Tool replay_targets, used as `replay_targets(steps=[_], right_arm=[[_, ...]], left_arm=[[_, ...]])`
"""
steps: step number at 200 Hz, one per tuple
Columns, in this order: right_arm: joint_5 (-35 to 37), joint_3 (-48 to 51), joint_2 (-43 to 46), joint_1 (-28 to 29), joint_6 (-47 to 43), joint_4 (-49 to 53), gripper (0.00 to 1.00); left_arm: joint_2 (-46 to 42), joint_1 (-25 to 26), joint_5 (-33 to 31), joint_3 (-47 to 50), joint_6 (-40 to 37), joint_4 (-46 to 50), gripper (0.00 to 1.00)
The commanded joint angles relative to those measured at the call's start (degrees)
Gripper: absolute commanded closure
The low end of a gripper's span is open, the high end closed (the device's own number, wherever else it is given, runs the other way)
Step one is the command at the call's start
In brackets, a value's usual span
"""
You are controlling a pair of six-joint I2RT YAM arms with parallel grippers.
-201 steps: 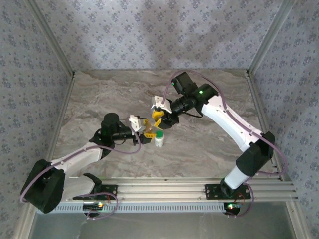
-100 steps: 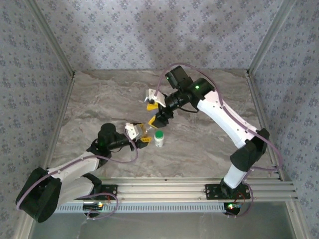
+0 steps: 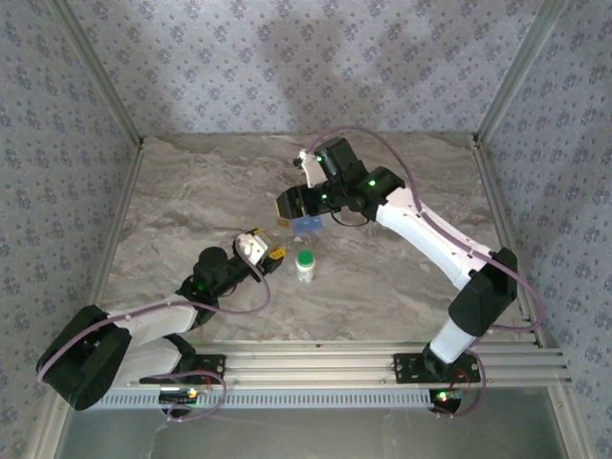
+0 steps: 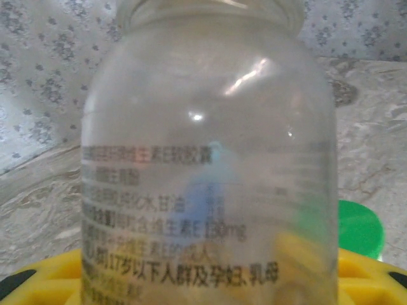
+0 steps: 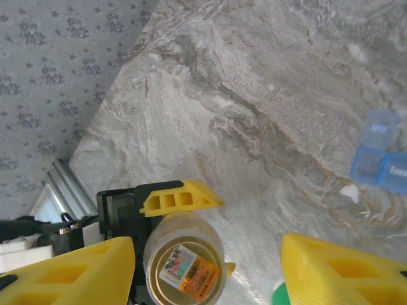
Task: Sort the pills into containers
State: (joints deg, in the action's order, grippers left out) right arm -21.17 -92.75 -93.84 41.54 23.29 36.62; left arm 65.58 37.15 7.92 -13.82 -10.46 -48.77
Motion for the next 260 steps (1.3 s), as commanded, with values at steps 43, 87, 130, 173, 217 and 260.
replay_targets(steps=[43,87,130,173,217,260], right_arm=[[-0.68,0.38,-3.60,2.23,5.41,-1.90,0.36],[-2.28,0.20,-4.77,3.04,4.74,-0.83,0.37],[-7.20,0.83,-4.70,2.86,3.13,-1.19,0.52],[-19.64,2.52,-3.68,0.25,-12.41,-1.83,0.67],[-32.27,5.86,0.59,0.11,-45.84,2.77,0.74],[-31.19,-1.86,-2.66,0.05,-75.18,22.04,0.76]], left_arm=[[0.18,0.17,-3.41,-0.13,1.09,-3.34,0.72],[0.23,0.12,-3.61,-0.24,1.10,-3.13,0.72],[-0.39,0.10,-3.62,-0.25,1.23,-2.49,0.72],[-1.37,-0.01,-0.73,-0.37,0.98,-1.86,0.72],[-3.92,-0.37,10.55,0.15,-0.08,-0.76,0.71],[-5.10,-0.32,18.17,-0.33,-0.45,0.60,0.71]])
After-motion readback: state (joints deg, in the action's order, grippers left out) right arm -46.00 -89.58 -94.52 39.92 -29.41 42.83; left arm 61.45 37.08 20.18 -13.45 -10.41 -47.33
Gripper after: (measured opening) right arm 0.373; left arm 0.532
